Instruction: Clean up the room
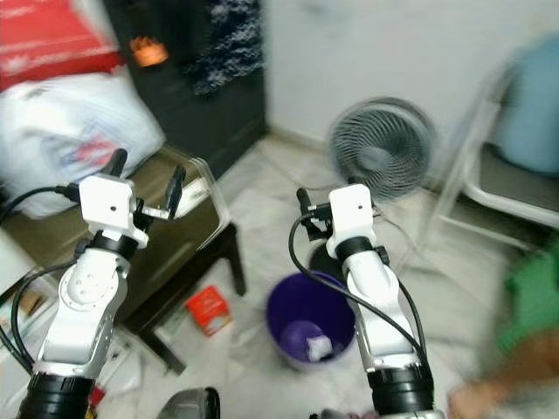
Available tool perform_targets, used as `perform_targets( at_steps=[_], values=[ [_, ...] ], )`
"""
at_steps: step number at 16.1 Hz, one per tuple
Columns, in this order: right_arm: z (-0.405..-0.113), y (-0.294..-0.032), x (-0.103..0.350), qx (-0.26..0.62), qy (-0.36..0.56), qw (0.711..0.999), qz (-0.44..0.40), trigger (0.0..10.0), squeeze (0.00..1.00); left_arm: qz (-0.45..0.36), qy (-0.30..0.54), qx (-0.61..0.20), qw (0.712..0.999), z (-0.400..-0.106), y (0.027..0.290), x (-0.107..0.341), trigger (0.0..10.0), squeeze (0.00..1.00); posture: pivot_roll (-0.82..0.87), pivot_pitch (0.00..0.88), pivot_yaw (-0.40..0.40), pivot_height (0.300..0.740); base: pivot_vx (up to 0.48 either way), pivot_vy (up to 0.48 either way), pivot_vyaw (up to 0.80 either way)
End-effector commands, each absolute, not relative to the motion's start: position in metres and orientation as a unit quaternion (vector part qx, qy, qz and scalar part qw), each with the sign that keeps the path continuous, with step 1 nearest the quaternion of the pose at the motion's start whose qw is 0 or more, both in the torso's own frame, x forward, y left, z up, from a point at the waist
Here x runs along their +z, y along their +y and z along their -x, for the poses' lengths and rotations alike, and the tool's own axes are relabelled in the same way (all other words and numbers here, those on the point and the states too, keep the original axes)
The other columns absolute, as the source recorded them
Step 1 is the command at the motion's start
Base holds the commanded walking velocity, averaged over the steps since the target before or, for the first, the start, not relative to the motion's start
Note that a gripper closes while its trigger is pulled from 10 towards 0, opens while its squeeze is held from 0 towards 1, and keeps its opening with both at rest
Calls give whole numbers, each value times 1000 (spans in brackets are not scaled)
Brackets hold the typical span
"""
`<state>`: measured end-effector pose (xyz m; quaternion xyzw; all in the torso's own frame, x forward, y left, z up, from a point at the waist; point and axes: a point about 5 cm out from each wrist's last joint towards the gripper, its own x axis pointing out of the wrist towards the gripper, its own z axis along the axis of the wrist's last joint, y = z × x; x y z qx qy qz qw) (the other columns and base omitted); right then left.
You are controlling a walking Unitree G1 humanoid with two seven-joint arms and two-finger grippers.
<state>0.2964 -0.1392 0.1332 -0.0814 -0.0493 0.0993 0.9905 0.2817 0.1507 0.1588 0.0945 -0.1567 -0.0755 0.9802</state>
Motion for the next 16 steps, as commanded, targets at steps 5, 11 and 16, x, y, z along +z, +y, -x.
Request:
perform_targets(
  at_steps=[5, 11, 16],
  values=[
    [-300, -135, 137, 101, -60, 990, 83, 10000, 0, -103, -162, -56, 980, -283, 151, 158, 10000, 0, -3, 0, 48, 740, 0, 0, 800],
    [-303, -137, 138, 94, -63, 990, 84, 10000, 0, -111, -153, -9, 982, -289, 160, 156, 10000, 0, -4, 0, 50, 740, 0, 0, 800],
    [-304, -137, 139, 91, -66, 990, 85, 10000, 0, -113, -152, 5, 982, -289, 161, 155, 10000, 0, -4, 0, 50, 740, 0, 0, 800]
  ],
)
